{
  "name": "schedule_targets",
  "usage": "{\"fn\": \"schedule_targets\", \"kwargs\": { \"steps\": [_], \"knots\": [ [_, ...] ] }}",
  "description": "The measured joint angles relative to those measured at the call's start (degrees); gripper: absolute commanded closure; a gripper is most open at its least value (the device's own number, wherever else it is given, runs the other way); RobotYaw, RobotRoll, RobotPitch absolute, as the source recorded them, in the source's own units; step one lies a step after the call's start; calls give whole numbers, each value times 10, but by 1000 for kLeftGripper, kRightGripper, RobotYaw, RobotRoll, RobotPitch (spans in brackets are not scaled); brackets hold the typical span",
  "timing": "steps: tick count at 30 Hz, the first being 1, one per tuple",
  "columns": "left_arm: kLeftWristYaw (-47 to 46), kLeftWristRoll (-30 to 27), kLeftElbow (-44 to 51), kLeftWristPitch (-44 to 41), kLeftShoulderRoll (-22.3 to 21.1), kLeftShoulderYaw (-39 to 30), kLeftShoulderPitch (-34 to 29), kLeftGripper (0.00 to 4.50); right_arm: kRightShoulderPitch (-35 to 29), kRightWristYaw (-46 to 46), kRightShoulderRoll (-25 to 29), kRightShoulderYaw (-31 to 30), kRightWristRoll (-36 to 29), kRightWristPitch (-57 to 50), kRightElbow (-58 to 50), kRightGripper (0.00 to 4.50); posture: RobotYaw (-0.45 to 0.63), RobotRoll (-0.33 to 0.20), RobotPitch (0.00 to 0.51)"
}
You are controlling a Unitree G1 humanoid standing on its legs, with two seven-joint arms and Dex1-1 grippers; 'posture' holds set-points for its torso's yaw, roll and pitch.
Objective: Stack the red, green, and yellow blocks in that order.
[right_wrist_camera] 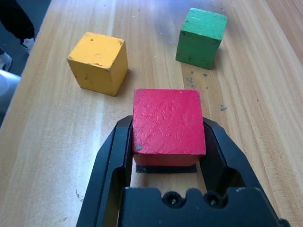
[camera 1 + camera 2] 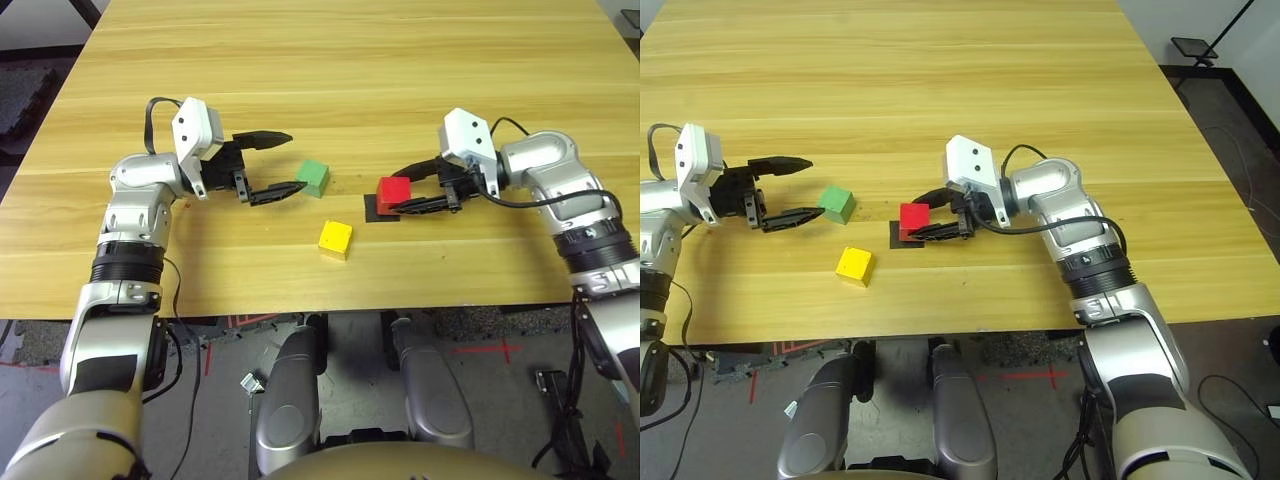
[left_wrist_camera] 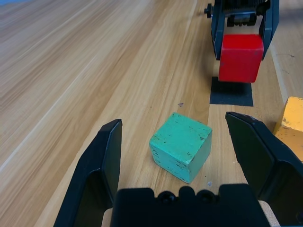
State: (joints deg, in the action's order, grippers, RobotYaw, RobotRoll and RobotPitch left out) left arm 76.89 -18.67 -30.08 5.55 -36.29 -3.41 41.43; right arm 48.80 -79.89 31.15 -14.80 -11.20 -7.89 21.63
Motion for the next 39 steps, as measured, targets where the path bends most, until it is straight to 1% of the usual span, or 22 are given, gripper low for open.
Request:
{"fn": "schedule_targets", "kwargs": {
  "steps": [10,12,20,29,31,34,35,36,39],
  "knots": [
    [-1,0,5,-5,0,-1,-8,0,0,4,-15,0,19,42,53,2440,322,7,272],
    [-1,0,5,-6,0,-1,-8,0,1,4,-19,0,21,46,60,2440,332,15,272],
    [-5,0,9,-6,0,-2,-9,0,4,4,-32,0,21,51,63,2440,341,16,272],
    [-6,0,11,-7,-2,-2,-11,0,4,4,-34,0,22,53,66,2440,346,17,273],
    [-7,0,11,-7,-3,-3,-11,0,4,4,-35,0,24,55,66,1675,343,16,273],
    [-8,0,11,-7,-3,-3,-11,0,4,4,-38,0,28,60,66,679,341,16,275],
    [-8,0,11,-7,-3,-3,-11,0,4,4,-38,0,29,61,66,241,341,16,273],
    [-9,0,11,-7,-3,-3,-10,0,6,5,-39,0,32,61,66,28,341,16,273],
    [-10,0,10,-6,-3,-3,-8,0,16,8,-44,0,32,61,72,28,340,16,272]
  ]
}}
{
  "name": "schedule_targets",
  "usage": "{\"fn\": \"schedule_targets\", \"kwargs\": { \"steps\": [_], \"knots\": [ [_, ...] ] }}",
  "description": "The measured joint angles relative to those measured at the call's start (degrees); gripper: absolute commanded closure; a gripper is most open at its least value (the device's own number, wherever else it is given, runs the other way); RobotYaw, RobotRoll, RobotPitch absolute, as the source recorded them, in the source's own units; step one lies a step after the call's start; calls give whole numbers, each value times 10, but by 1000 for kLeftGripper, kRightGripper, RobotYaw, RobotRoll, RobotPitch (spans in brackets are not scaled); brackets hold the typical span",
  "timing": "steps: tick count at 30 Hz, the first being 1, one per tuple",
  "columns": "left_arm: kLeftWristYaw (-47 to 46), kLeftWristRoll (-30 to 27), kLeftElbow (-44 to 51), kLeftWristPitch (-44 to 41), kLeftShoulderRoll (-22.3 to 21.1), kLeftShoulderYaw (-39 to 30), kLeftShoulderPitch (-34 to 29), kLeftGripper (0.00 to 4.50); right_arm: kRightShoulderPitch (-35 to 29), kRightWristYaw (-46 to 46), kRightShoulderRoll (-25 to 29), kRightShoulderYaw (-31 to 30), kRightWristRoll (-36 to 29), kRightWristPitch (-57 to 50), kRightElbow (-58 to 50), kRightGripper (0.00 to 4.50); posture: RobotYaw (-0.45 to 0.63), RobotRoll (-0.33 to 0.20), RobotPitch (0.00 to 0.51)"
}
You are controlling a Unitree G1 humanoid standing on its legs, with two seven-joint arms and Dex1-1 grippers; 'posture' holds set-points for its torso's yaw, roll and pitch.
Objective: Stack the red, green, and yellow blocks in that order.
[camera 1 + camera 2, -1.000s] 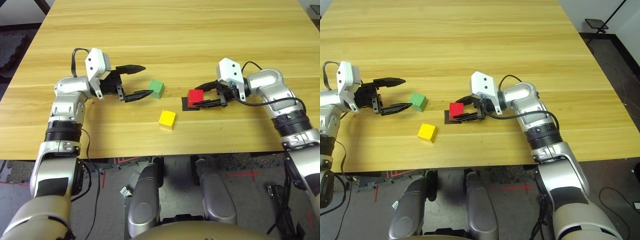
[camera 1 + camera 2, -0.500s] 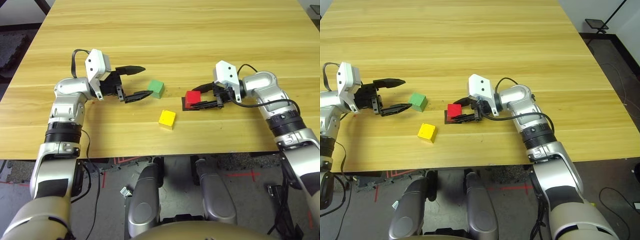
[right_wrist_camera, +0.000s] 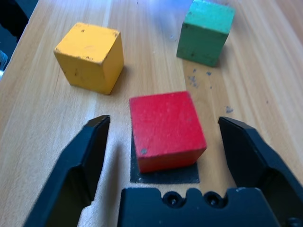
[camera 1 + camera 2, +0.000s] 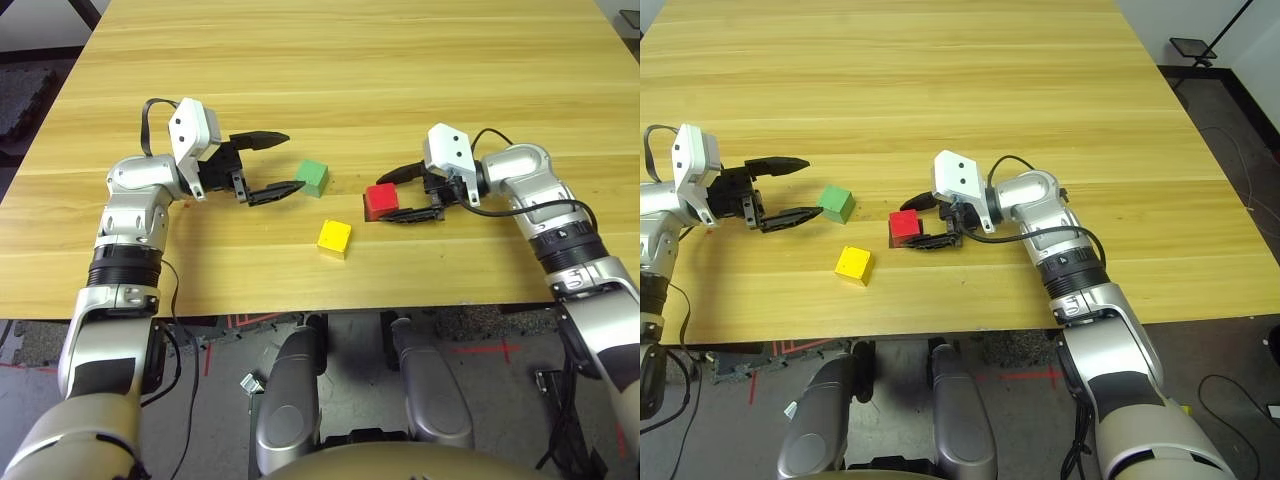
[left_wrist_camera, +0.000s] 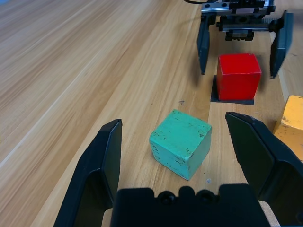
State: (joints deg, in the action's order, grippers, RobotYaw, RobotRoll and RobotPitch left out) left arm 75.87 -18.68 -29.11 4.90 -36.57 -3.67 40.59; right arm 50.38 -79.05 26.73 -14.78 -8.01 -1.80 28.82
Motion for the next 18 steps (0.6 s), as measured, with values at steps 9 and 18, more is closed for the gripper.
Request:
{"fn": "schedule_targets", "kwargs": {
  "steps": [9,18],
  "knots": [
    [-1,0,-5,-1,0,0,9,0,5,-17,12,12,-18,-19,-38,28,335,28,270],
    [-20,-19,48,-33,0,-14,-8,0,26,29,19,71,-46,-73,-54,28,307,42,249]
  ]
}}
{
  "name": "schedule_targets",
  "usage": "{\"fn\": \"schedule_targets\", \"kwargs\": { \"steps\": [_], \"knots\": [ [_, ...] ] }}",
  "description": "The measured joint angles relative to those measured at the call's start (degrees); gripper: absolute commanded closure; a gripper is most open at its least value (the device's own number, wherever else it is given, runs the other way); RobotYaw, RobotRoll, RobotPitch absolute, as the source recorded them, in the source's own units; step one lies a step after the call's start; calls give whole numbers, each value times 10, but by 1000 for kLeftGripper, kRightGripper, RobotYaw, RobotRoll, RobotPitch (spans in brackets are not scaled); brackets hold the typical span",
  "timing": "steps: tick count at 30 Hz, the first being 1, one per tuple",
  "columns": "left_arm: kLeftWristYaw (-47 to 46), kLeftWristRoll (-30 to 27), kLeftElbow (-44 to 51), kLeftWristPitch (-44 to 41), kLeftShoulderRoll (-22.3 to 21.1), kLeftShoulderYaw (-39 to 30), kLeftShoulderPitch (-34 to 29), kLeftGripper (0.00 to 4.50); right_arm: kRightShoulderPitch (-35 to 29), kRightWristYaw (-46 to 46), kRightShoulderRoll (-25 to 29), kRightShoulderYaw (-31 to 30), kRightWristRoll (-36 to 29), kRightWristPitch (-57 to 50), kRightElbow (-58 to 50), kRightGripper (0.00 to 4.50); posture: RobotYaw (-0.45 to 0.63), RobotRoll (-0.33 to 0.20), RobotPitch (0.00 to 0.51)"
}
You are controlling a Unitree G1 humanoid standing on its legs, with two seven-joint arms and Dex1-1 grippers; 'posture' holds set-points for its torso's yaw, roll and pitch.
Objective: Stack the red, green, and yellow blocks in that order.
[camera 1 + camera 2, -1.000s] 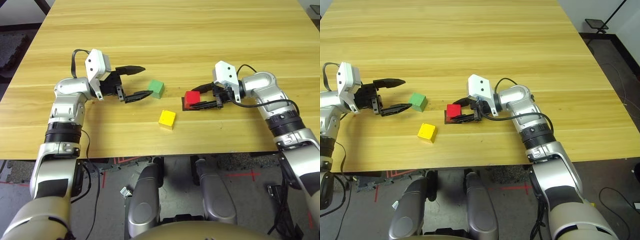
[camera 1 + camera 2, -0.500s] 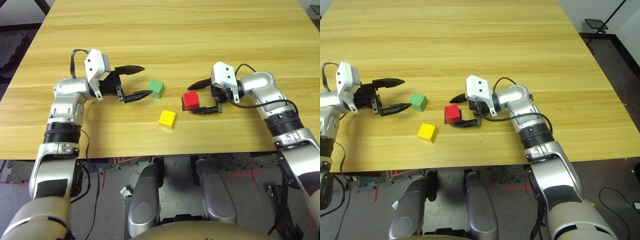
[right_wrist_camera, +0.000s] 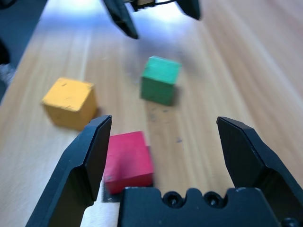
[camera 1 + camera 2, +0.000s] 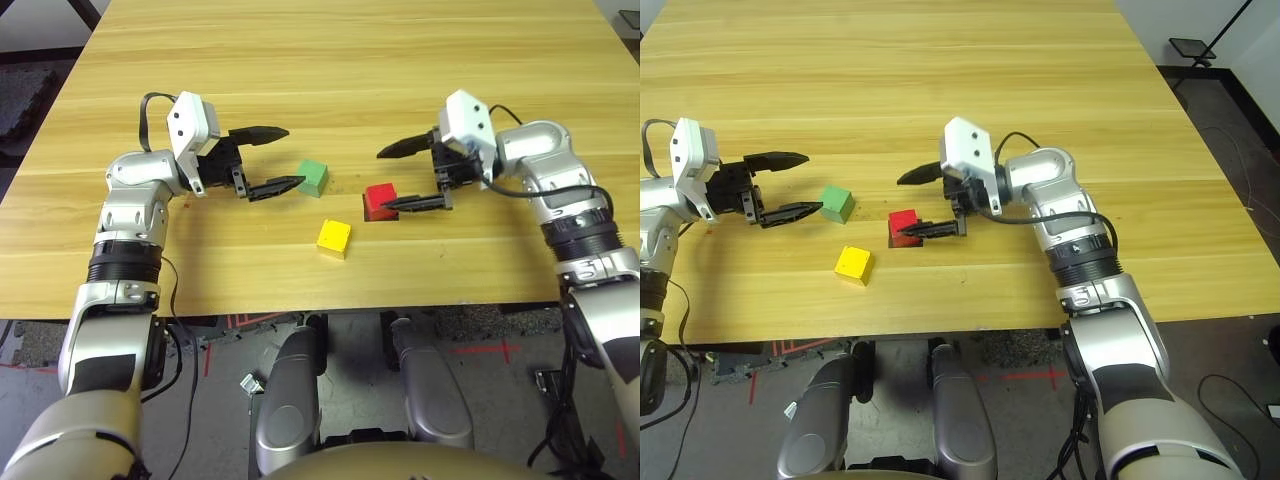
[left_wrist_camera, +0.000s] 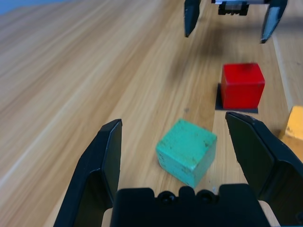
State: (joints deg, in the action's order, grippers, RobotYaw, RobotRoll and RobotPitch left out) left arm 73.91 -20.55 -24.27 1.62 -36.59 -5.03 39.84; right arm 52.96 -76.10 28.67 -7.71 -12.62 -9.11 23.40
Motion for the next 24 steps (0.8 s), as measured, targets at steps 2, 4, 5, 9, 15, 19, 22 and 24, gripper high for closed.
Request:
{"fn": "schedule_targets", "kwargs": {
  "steps": [2,4,5,9,15,19,22,24],
  "knots": [
    [-24,-10,51,-30,1,-7,-20,0,-6,18,1,15,-4,-12,-10,28,302,46,249],
    [-50,-27,106,-64,3,-13,-42,0,-21,30,7,25,-16,-26,-33,28,306,50,251],
    [-63,-34,134,-80,5,-17,-54,0,-32,33,12,32,-22,-34,-48,28,307,52,253],
    [-100,-60,226,-130,5,-22,-111,0,-94,33,53,53,-49,-75,-125,28,318,54,255],
    [-106,-55,231,-145,-20,-20,-118,0,-143,25,126,76,-82,-125,-197,28,304,60,259],
    [-154,-25,241,-186,-23,-2,-109,0,-162,37,144,93,-93,-147,-226,28,285,61,266],
    [-204,-28,311,-272,-14,15,-123,0,-183,57,144,99,-107,-163,-250,28,284,67,272],
    [-252,-44,372,-341,9,18,-136,0,-193,68,144,104,-112,-173,-261,28,284,70,278]
  ]
}}
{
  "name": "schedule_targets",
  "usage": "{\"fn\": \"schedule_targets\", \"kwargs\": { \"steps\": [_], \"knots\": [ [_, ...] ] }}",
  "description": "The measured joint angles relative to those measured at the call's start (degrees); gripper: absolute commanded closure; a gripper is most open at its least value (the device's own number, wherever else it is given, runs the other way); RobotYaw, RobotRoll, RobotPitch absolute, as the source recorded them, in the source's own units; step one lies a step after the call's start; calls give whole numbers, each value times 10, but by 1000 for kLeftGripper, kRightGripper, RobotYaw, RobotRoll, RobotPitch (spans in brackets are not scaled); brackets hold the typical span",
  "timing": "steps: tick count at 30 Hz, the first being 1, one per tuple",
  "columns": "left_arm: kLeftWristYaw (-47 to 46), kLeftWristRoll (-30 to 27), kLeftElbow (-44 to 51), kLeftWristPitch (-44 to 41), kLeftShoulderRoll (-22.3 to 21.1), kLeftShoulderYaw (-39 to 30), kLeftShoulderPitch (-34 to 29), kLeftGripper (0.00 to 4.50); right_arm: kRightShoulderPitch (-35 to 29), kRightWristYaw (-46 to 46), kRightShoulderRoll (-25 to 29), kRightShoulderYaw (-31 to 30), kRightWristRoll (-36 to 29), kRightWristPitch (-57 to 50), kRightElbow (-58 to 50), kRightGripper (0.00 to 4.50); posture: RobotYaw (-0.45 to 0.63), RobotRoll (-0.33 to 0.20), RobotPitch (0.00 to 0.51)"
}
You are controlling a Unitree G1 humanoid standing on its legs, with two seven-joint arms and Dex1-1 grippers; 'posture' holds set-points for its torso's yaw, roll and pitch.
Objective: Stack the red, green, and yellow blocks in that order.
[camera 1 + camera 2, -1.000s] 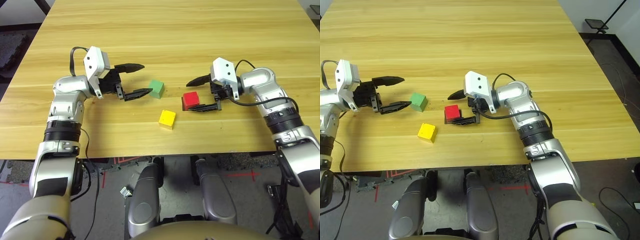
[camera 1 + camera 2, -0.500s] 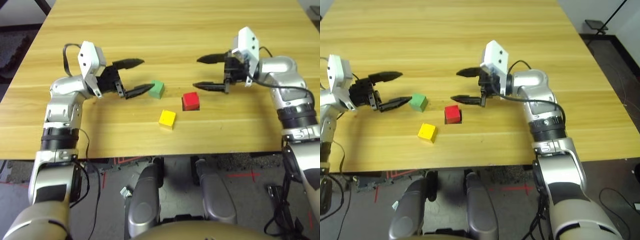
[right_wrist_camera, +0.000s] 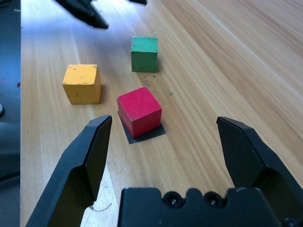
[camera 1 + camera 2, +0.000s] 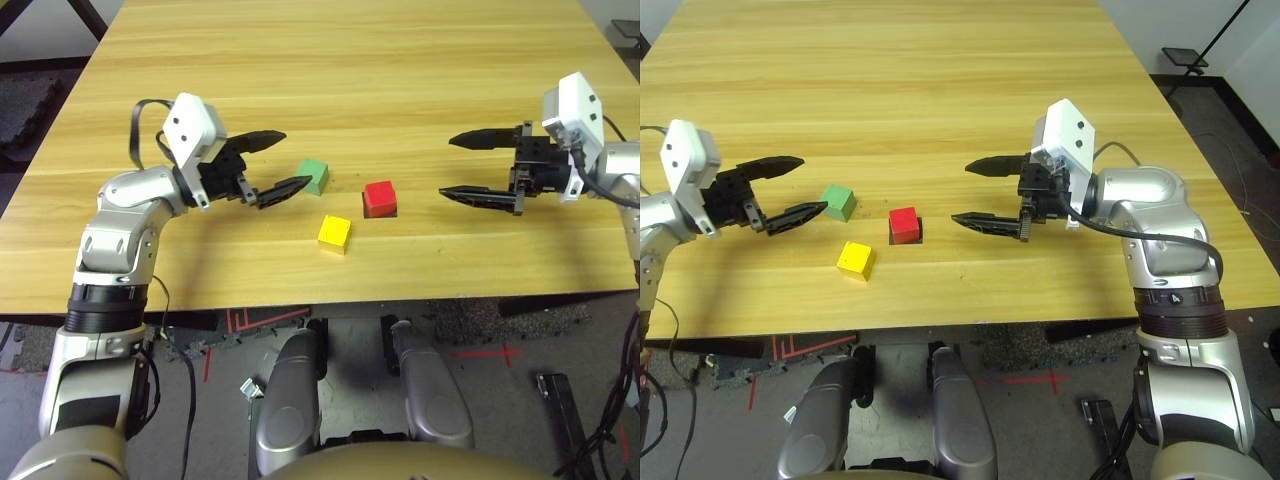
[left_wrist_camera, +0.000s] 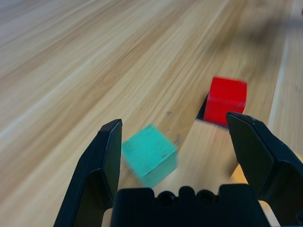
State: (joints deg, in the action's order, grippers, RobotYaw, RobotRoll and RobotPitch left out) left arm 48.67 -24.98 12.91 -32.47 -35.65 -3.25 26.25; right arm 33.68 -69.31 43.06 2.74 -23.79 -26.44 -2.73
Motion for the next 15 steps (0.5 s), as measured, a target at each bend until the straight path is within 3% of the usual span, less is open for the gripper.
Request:
{"fn": "schedule_targets", "kwargs": {
  "steps": [2,6,11,15],
  "knots": [
    [-92,-27,60,-111,52,-14,1,0,-9,12,0,3,-1,-6,-9,28,283,72,284],
    [-234,-20,112,-265,95,-17,12,0,-13,24,0,3,-2,-11,-12,28,284,79,291],
    [-349,24,141,-379,110,-21,47,0,-13,32,-5,3,-11,-12,-14,28,292,86,295],
    [-384,49,161,-399,105,-11,54,0,-13,37,-7,3,-13,-12,-13,28,294,89,292]
  ]
}}
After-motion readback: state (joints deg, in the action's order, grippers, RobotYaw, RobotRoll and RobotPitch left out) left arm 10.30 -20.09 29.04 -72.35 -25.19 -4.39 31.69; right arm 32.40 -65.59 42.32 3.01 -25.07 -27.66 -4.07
